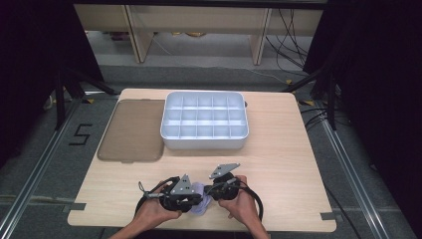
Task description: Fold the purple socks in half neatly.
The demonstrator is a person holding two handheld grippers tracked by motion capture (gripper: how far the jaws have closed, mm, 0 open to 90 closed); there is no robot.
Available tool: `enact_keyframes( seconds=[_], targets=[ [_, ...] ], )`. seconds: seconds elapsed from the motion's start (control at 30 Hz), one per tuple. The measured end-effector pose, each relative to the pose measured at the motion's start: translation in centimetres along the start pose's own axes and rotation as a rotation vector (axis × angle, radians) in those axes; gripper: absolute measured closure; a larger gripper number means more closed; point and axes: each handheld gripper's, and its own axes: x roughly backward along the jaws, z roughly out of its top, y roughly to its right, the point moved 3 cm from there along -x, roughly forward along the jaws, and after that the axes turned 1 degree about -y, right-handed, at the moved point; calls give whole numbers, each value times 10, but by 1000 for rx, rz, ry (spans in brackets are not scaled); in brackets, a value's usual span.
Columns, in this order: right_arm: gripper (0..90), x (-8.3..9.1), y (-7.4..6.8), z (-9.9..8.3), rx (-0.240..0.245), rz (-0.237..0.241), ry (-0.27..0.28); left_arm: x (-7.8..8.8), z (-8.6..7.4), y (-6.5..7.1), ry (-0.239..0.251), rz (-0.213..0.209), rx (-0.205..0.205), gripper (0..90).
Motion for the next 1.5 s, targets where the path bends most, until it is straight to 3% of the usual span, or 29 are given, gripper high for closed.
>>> enact_keyframes(
  seconds=[0.03,0.07,0.17,0.2,0.27,0.33,0.37,0.4,0.47,0.53,0.57,0.6,0.63,0.67,0.77,0.8,0.87,0.93,1.0,1.03,1.13,1.17,1.27,1.3,1.43,1.5],
  targets=[
    [868,4,3,1,-1,-7,5,-1,0,0,2,-7,-11,823],
    [868,7,4,1,-1,-3,10,-4,0,2,9,-10,12,823],
    [869,13,5,6,1,-13,65,-7,-1,3,-10,-17,-10,823],
    [869,17,4,8,10,-9,57,-8,0,3,-10,-18,-23,822],
    [869,17,1,11,18,-4,73,-10,0,5,-4,-14,6,822],
    [869,15,-3,14,20,11,75,-11,-1,6,-14,-16,-4,822],
    [869,15,-3,15,34,22,57,-13,-1,8,8,-18,19,821],
    [869,11,-3,16,47,15,76,-12,-1,7,-7,-17,-6,819],
    [870,7,-4,15,56,19,30,-12,-1,7,-5,-19,15,811],
    [871,2,-1,14,83,5,-1,-12,0,6,11,-34,9,804],
    [871,0,-3,13,49,1,-2,-11,0,6,10,-34,27,796],
    [871,1,-3,12,37,1,-25,-8,1,4,25,-47,21,783],
    [871,-2,0,10,62,-6,-19,-5,2,6,47,-61,58,769],
    [871,-3,-1,9,39,-3,-14,-1,4,4,56,-65,48,762],
    [871,-1,0,7,22,-8,-39,10,5,2,90,-70,76,770],
    [871,-2,1,7,46,-2,-25,12,5,3,102,-84,101,781],
    [871,-3,-1,7,38,-9,-23,13,0,4,85,-95,101,803],
    [871,-1,-1,7,26,-16,-39,11,-5,6,61,-99,77,827],
    [871,-3,-1,7,36,-8,-17,4,-13,9,9,-98,47,836],
    [871,-2,-1,7,43,-6,-31,0,-16,11,3,-91,66,844],
    [872,-2,-2,6,46,-9,-41,-3,-17,13,-5,-81,61,863],
    [872,-2,-2,6,45,-11,-41,-3,-17,13,-12,-73,30,864],
    [872,-3,-2,5,37,-12,-29,-2,-17,13,-22,-64,13,865],
    [872,-2,-2,5,48,-14,-38,-3,-17,13,-13,-69,42,866],
    [872,-1,0,4,64,-14,-34,-1,-19,6,-16,-68,43,865],
    [871,0,-1,2,30,-15,-32,-1,-19,3,-13,-63,55,863]
  ],
)
